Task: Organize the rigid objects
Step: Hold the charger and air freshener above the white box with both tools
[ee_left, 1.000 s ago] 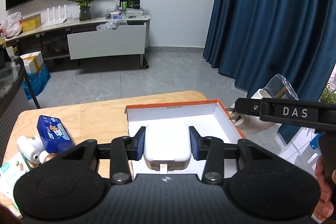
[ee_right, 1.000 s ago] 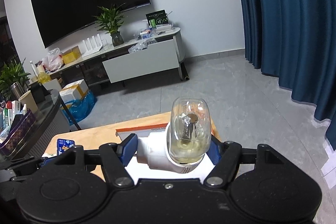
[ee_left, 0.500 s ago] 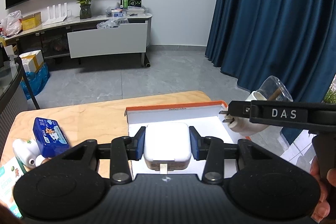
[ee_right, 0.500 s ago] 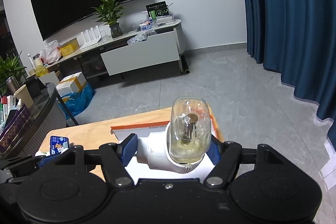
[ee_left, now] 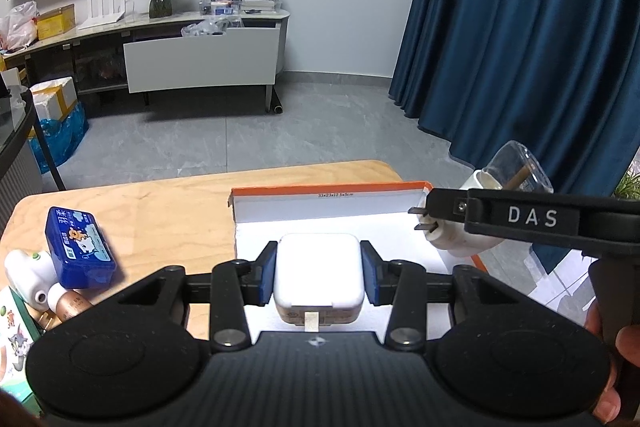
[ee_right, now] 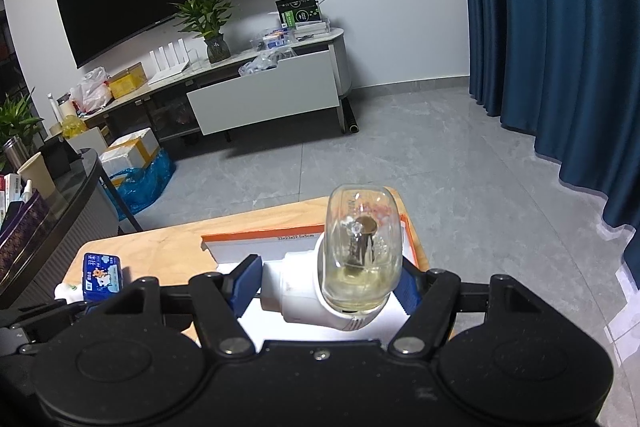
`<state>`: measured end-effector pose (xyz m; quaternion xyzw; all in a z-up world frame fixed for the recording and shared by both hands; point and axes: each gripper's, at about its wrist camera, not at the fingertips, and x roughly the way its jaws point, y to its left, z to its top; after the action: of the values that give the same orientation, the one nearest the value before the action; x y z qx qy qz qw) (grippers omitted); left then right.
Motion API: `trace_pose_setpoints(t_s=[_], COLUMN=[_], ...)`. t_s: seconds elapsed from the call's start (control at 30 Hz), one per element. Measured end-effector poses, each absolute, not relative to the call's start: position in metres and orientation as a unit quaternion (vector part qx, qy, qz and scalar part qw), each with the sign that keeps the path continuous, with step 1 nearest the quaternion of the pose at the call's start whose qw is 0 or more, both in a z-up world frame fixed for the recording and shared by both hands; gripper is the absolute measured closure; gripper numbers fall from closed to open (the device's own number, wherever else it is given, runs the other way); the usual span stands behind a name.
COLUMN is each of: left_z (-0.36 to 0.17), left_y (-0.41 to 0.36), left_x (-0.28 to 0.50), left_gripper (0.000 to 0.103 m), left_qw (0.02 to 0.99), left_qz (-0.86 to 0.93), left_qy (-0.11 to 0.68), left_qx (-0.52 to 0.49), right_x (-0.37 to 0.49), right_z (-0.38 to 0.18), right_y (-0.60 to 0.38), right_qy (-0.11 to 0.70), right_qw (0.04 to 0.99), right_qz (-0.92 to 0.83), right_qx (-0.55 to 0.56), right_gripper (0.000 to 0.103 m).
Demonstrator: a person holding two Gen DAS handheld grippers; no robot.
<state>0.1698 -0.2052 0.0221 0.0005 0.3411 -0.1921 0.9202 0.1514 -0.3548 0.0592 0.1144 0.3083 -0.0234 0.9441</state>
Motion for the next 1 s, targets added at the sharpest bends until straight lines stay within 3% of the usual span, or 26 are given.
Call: trace_pose_setpoints(t_s=[1.0], left_z=[0.009], left_y=[-0.209], left_x=[0.179], left_gripper=[0.060], left_qw=[0.916], left_qz=[-0.190], left_qy=[0.354], left_qx=[-0.001], right_x=[0.166], right_z=[0.050], right_y=[-0.350], right_qy=[0.317], right_qw=[0.941], right_qz=[-0.026], right_qx=[0.111], right_gripper=[0.021])
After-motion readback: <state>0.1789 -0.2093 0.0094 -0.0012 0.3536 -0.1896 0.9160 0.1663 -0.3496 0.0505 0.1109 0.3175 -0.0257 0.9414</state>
